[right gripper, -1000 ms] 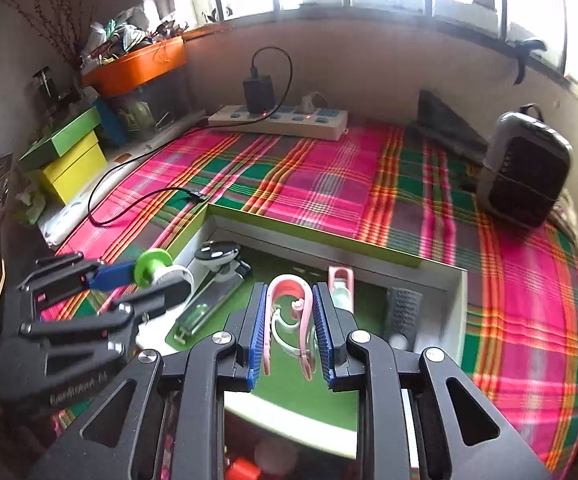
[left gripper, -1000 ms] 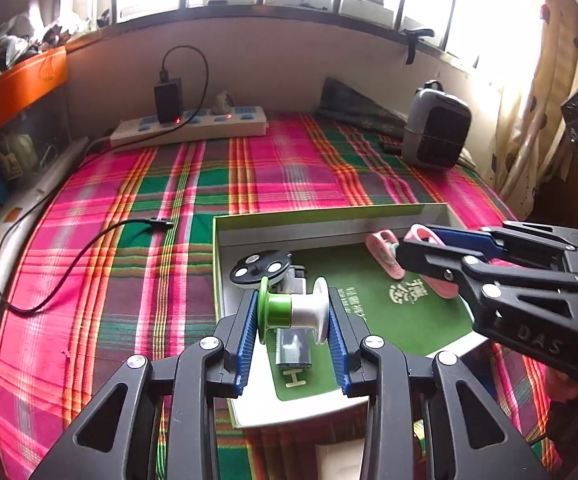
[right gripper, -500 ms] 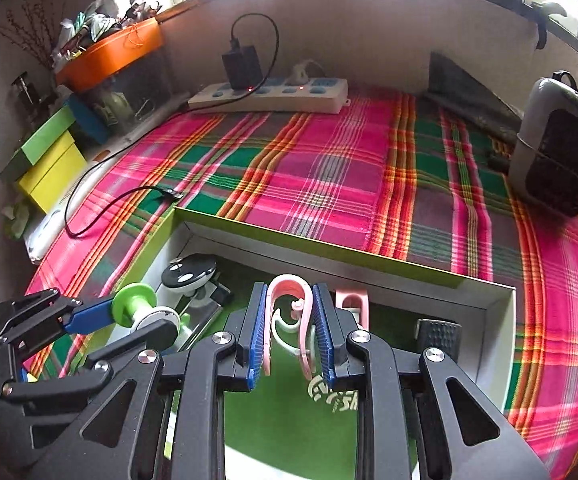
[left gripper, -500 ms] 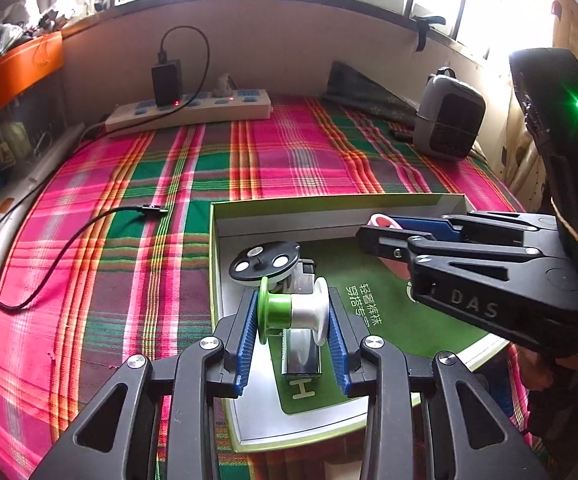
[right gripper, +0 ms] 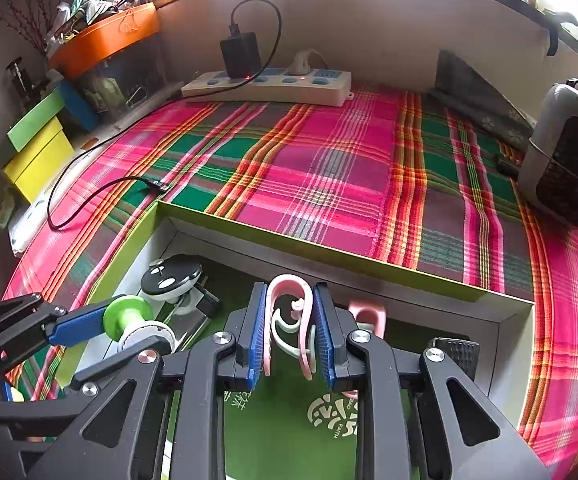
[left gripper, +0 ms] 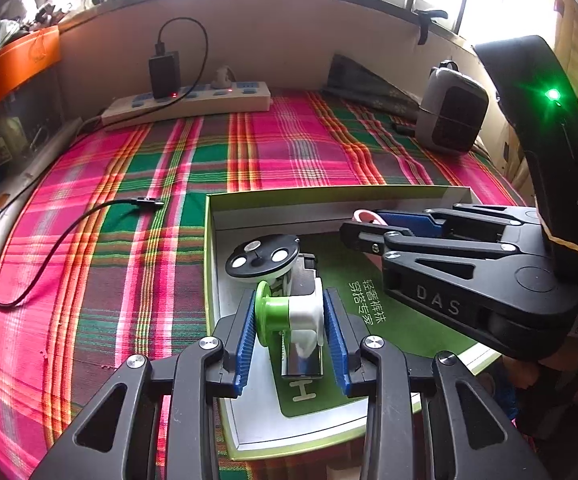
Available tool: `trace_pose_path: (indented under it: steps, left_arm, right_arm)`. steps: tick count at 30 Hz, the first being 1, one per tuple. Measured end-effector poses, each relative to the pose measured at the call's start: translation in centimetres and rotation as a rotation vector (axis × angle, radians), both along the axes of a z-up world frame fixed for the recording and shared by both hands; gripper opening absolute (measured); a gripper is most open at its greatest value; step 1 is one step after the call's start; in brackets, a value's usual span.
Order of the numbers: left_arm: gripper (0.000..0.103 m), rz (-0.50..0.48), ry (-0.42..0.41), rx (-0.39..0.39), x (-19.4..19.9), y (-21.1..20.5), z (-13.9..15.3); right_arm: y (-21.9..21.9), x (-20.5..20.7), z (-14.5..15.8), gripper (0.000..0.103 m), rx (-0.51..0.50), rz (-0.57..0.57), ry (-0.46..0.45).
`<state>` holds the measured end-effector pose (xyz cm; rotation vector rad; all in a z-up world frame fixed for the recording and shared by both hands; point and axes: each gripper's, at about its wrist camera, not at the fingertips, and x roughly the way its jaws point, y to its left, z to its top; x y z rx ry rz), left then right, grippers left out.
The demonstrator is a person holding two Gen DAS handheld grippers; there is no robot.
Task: Organize rigid objects
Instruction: 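Carry spool in left gripper and ear hook in right gripper into box, then open left gripper releasing spool while right gripper releases ear hook in box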
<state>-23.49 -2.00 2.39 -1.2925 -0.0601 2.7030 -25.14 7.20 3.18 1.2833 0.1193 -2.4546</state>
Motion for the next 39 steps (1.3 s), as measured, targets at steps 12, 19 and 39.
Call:
trace_pose_path:
  steps: [12, 19, 39]
  left_arm:
    - [0.032, -0.012, -0.003, 0.001, -0.1, 0.2, -0.2]
    - [0.035, -0.020, -0.002, -0.003, -0.1, 0.4, -0.2]
    - [0.044, -0.009, 0.013, -0.003, 0.7, 0.4, 0.3]
  right_arm:
    - [-0.3, -0.2, -0.3, 0.024, 0.009, -0.004, -0.008]
    - [-0.1, -0.1, -0.2, 0.024, 0.002, -0.017, -0.006]
    - [0.3, 1.1, 1.1, 0.033, -0.027, -0.036, 0.025]
